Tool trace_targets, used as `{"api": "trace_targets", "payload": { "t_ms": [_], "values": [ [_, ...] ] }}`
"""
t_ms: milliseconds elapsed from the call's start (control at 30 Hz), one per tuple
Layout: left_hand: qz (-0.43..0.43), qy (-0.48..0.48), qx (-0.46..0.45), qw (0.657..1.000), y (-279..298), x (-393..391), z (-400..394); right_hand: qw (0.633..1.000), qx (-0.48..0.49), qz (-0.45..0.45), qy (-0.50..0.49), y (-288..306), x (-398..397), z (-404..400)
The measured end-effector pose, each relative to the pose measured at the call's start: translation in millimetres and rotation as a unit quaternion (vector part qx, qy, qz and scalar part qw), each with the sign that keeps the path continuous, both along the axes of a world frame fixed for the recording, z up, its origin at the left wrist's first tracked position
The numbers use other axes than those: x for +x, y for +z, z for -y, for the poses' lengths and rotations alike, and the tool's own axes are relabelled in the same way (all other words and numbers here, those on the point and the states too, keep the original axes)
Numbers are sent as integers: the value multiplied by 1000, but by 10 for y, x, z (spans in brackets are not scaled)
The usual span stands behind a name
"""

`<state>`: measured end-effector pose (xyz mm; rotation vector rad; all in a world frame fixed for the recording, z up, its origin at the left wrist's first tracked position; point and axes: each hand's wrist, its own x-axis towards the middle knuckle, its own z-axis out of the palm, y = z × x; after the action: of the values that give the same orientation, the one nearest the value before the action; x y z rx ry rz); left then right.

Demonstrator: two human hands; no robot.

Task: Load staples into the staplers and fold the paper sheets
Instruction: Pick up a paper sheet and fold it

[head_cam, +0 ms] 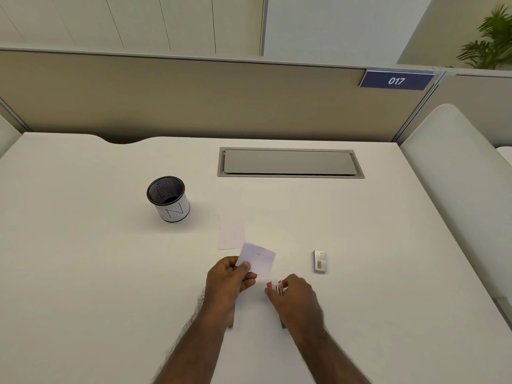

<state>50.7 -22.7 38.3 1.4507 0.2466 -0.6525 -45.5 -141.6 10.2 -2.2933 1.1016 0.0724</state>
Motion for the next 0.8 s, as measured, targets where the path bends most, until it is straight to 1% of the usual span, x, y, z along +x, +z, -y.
{"api": "trace_targets", "payload": {
  "t_ms": [100,167,233,300,333,367,400,433,467,500,533,633,733,800],
  "values": [
    [-39,12,-52,998,39,1,-3,999,-15,-24,15,-70,20,-35],
    [-62,18,-87,994,76,-11,-5,999,-8,-39,19,-84,19,-33],
    [-74,22,-115,990,119,-23,-8,998,-11,-56,22,-49,12,-29],
    [-77,22,-137,987,184,-27,-13,997,-39,-59,14,56,-6,3],
    [-74,21,-147,986,231,-22,-17,998,-44,-40,-1,149,-4,31],
    [-70,19,-156,985,287,-14,-22,1000,-19,0,-22,271,12,68],
    [-65,16,-165,984,354,-4,-26,996,44,66,-45,418,41,103],
    [-59,13,-173,983,433,5,-31,978,133,144,-65,590,79,126],
    [-50,9,-181,982,525,13,-41,949,220,213,-73,786,120,131],
    [-40,5,-188,981,621,17,-46,925,275,258,-58,979,163,129],
    [-29,-2,-194,981,717,14,-50,911,299,282,-32,1149,200,125],
    [7,-28,-212,977,1023,-16,-68,891,308,332,15,1577,269,71],
    [45,-49,-216,974,1334,-43,-93,875,313,370,7,1878,290,32],
    [93,-63,-200,973,1547,-41,-131,867,315,387,-2,2055,286,8]
  ]
}}
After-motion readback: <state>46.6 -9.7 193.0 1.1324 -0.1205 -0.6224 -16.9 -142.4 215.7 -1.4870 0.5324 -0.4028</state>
